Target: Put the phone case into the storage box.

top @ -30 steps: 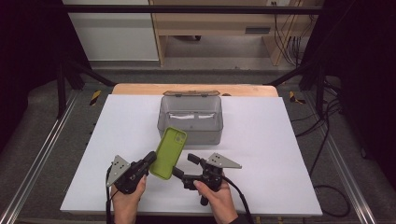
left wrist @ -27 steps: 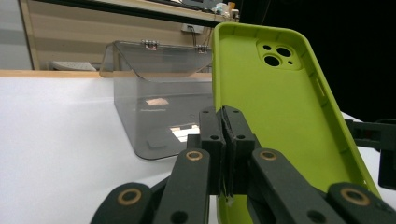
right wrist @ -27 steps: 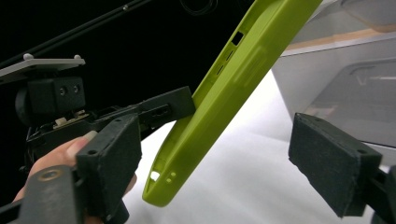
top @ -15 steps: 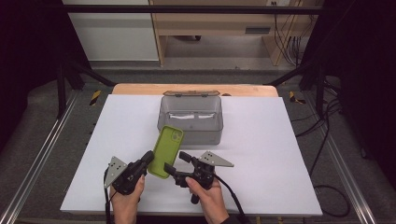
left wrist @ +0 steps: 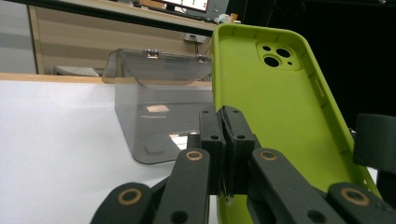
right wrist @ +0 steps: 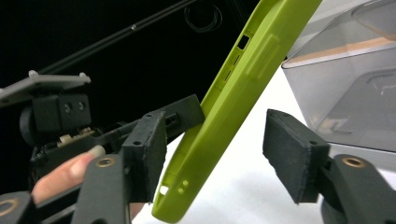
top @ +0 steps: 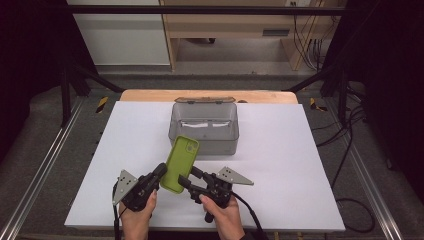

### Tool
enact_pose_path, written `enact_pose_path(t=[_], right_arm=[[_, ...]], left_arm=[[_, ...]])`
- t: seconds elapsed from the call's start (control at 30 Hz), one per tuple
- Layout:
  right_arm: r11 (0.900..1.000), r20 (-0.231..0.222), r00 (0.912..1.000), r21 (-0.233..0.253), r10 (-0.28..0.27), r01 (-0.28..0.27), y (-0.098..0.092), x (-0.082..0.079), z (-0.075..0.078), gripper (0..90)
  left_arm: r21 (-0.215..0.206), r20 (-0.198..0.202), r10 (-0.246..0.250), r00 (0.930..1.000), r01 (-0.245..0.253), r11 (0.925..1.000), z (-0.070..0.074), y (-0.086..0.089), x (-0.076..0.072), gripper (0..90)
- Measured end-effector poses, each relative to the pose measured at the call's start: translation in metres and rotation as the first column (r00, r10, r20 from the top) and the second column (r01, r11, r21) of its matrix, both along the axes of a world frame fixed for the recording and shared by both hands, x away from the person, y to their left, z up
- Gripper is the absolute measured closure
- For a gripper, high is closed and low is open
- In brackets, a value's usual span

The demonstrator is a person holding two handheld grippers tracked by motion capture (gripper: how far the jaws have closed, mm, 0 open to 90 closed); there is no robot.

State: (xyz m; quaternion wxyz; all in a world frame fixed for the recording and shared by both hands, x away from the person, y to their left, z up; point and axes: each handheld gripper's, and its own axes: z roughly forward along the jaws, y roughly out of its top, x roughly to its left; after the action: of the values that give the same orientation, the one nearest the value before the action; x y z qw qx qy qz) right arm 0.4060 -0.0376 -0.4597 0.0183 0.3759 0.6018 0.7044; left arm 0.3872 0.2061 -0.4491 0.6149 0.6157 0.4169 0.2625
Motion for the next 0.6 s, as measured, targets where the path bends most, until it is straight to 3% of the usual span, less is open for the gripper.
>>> enact_pose_path(t=[0.07, 0.2, 0.6], right_arm=[[0.999, -0.022, 0.9997, 0.032, 0.009, -0.008, -0.0008, 0.0001, 0.0013, 43.6], [1.0, -0.002, 1.0, 0.023, -0.002, 0.002, -0.0039, 0.0019, 0.0016, 46.6], [0.999, -0.003, 1.0, 0.045, -0.003, 0.003, -0.009, 0.0035, 0.0038, 56.2]], left_arm=[[0.004, 0.0, -0.006, 1.0, 0.006, 1.0, 0.0, -0.0015, -0.0002, 87.9], [0.004, 0.002, -0.014, 0.9999, 0.014, 0.9999, 0.0, -0.0027, -0.0006, 87.9], [0.011, 0.008, -0.019, 0.9998, 0.019, 0.9998, -0.0019, -0.0044, -0.0027, 87.9]])
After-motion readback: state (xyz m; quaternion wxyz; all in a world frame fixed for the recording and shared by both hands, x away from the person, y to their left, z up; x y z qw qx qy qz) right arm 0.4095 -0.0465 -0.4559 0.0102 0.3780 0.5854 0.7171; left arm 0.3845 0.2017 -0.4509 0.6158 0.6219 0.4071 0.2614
